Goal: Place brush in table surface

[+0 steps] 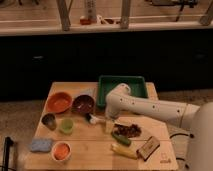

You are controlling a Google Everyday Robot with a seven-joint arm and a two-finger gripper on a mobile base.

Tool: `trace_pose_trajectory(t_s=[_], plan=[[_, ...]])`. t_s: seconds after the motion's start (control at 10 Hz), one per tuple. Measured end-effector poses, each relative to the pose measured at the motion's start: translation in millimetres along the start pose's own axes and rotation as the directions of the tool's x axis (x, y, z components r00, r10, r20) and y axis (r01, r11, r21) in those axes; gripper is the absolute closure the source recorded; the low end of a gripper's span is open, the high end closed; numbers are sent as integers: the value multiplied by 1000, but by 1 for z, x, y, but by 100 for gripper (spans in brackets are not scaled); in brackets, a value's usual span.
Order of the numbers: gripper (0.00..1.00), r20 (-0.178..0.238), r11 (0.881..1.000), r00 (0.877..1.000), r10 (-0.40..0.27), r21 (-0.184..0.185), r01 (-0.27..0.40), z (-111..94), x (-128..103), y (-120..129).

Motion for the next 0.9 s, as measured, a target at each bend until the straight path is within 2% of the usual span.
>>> trace_pose_trajectory(t_s=[0.1, 0.6, 0.7, 0.9], plan=[[39, 0, 1000, 1000, -1, -3, 1, 2, -2, 1], [92, -3, 1000, 1000, 7, -8, -7, 8, 2, 5], [98, -4, 1000, 1000, 6, -8, -6, 7, 3, 5], [100, -16, 1000, 1000, -5, -13, 5, 2, 5, 6]])
